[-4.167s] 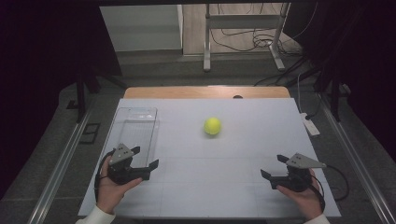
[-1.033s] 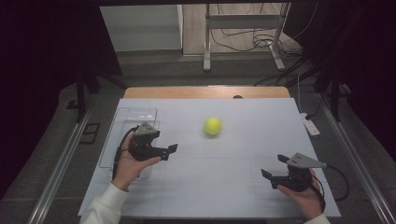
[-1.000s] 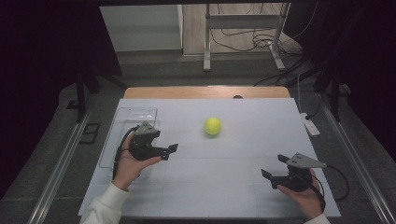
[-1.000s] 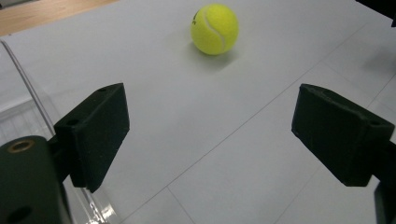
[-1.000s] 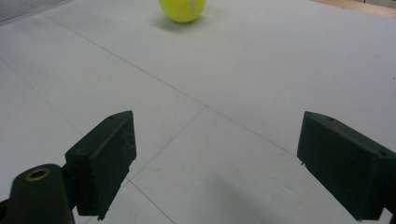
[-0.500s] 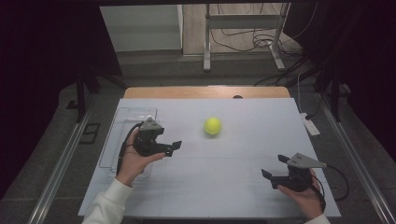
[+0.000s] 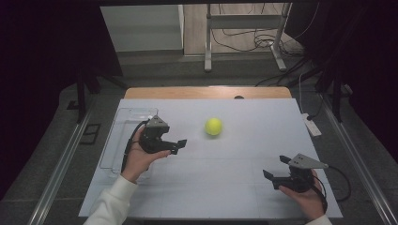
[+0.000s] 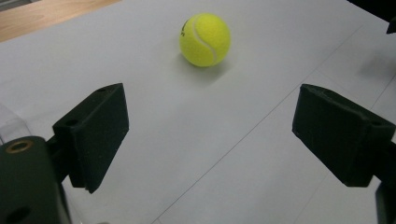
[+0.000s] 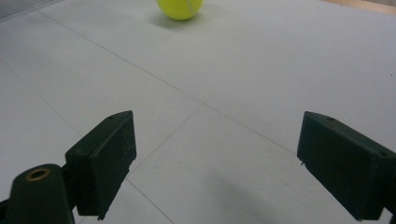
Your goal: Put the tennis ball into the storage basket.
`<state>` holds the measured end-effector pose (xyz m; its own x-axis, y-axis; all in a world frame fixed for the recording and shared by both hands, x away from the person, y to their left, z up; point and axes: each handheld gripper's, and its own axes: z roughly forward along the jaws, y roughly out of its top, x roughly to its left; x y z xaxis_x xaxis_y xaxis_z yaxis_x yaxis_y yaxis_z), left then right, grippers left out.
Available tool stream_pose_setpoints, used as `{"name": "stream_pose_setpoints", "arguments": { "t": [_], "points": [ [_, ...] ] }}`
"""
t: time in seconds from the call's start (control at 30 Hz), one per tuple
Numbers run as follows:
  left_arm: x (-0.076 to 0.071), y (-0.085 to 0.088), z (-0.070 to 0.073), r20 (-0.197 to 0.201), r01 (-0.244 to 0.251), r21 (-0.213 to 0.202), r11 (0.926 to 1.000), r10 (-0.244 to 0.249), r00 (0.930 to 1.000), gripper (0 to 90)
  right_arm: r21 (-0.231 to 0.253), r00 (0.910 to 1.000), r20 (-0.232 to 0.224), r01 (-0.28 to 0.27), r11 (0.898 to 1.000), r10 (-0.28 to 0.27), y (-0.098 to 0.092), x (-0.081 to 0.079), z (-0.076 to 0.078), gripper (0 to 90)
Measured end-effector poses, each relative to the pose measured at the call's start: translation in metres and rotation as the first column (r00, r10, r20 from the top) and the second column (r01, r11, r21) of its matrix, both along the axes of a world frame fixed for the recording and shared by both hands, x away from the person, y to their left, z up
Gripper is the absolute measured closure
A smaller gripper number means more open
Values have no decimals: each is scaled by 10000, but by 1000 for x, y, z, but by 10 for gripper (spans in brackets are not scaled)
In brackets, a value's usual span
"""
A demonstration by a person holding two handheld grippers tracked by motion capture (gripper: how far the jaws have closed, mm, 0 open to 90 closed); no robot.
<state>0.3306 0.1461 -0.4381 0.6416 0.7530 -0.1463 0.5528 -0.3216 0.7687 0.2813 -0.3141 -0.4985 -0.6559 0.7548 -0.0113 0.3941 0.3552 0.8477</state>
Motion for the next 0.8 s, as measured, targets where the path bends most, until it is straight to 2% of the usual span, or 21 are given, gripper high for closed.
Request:
{"name": "stream_pose_setpoints", "arguments": {
  "t": [0.8],
  "points": [
    [13, -10, 1, -76, 195, -23, 9998, -195, 9998, 121, -10, 10000, -14, 7, 10000, -7, 0, 0, -1, 122]
  ]
}}
